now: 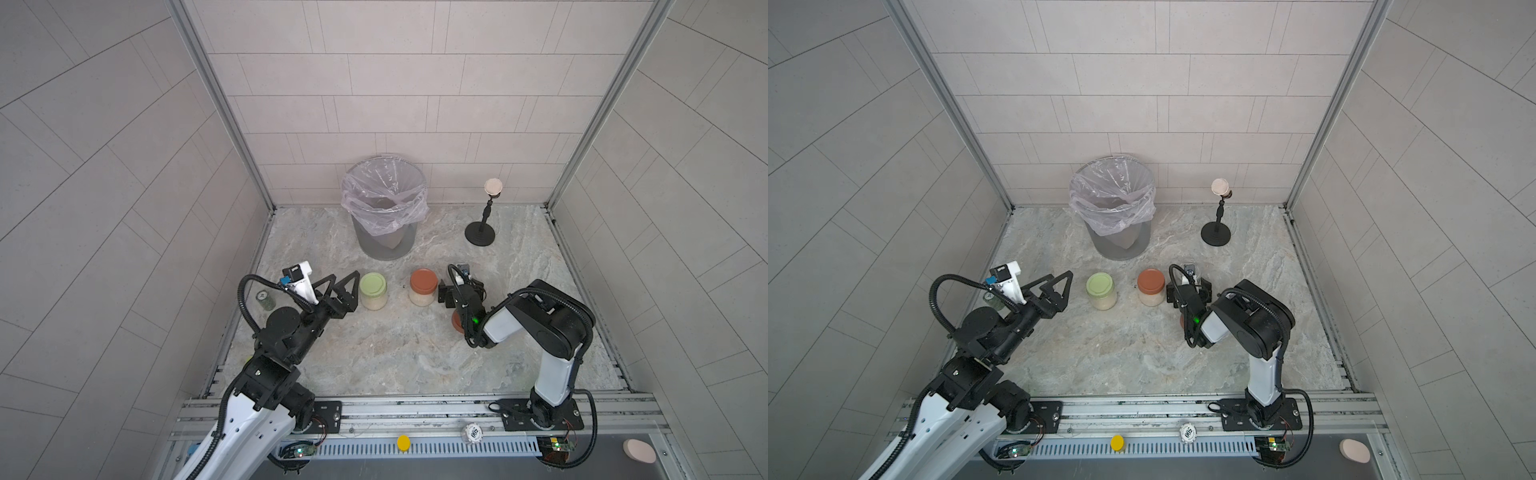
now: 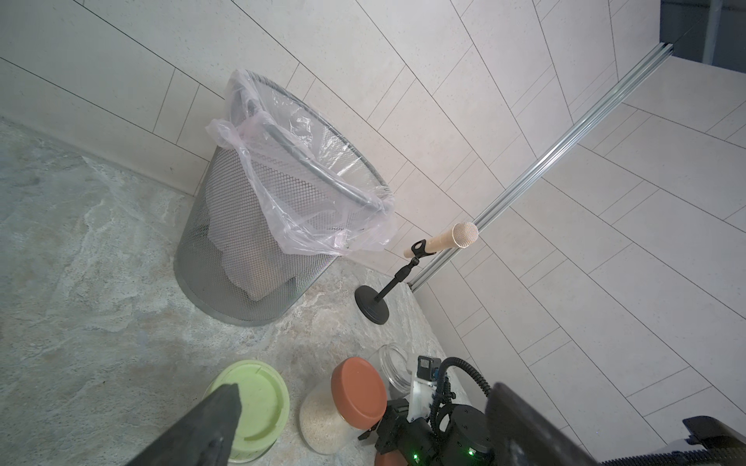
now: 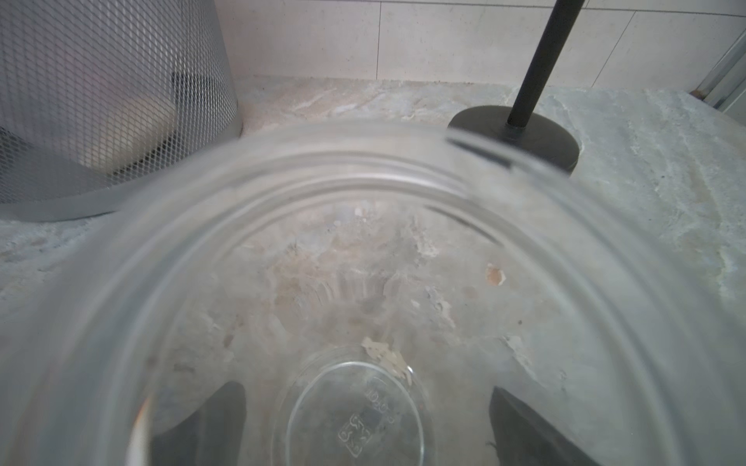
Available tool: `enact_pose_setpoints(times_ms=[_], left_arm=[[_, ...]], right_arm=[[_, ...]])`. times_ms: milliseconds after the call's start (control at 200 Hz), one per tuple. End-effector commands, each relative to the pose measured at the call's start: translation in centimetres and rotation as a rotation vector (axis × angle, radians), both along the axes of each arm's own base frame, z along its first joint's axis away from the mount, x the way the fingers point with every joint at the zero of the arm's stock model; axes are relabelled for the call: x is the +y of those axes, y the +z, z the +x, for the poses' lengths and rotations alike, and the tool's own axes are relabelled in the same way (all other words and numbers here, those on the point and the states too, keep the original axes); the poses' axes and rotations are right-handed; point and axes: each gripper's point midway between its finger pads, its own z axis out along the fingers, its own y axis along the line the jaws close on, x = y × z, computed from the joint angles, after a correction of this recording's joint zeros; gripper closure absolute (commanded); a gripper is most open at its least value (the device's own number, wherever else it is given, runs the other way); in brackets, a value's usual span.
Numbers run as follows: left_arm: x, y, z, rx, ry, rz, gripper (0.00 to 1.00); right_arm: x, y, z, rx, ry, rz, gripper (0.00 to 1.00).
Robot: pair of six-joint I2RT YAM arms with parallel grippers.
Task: Empty moldy rice from jars
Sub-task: Place the jar at the center of the board.
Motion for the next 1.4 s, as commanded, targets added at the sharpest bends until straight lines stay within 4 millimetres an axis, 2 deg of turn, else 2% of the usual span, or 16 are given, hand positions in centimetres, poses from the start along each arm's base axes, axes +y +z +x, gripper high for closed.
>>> enact_pose_setpoints(times_ms=[0,230,550,730,846,891,996,1056,1071,1106,1281,1396], left_arm=[[0.2,-0.1,0.0,-0.012,0.01,0.001,0.0],[0.2,-0.1,0.1,-0.011,0.012,0.006,0.0],[0.4,-0.9,0.5,0.007,0.033,0.025,0.0],[2.0,-1.8,0.8,0.059,0.118,0.121,0.0],[3.5,-2.8,1.1,0.139,0.205,0.191,0.0],[3.8,-3.0,1.3,0.161,0.225,0.21,0.0],[2.7,-3.9,2.2,0.209,0.195,0.232,0.0],[2.7,-5.0,2.8,0.258,0.207,0.255,0.0],[2.6,-5.1,2.9,0.266,0.206,0.261,0.0],[2.6,-5.6,3.1,0.285,0.209,0.267,0.0],[2.3,-6.5,3.7,0.306,0.211,0.268,0.0],[2.7,-7.4,4.0,0.32,0.243,0.276,0.0]], right_arm=[[-0.1,-0.6,-0.4,0.025,0.005,-0.001,0.0],[-0.3,1.0,-0.7,0.016,0.016,0.003,0.0],[-0.9,5.9,-1.7,0.011,0.03,0.001,0.0],[-1.3,9.0,-3.4,0.006,0.061,0.033,0.0],[-0.8,10.8,-4.8,0.033,0.131,0.057,0.0],[-0.3,11.7,-5.3,0.047,0.169,0.074,0.0],[1.3,12.7,-6.9,0.117,0.284,0.11,0.01],[2.0,12.4,-8.1,0.172,0.342,0.11,0.01],[2.5,13.4,-8.0,0.161,0.363,0.118,0.01],[3.3,13.7,-8.6,0.182,0.42,0.115,0.01],[6.5,12.9,-10.7,0.303,0.579,0.09,0.0],[8.4,11.9,-11.2,0.353,0.638,0.066,0.0]])
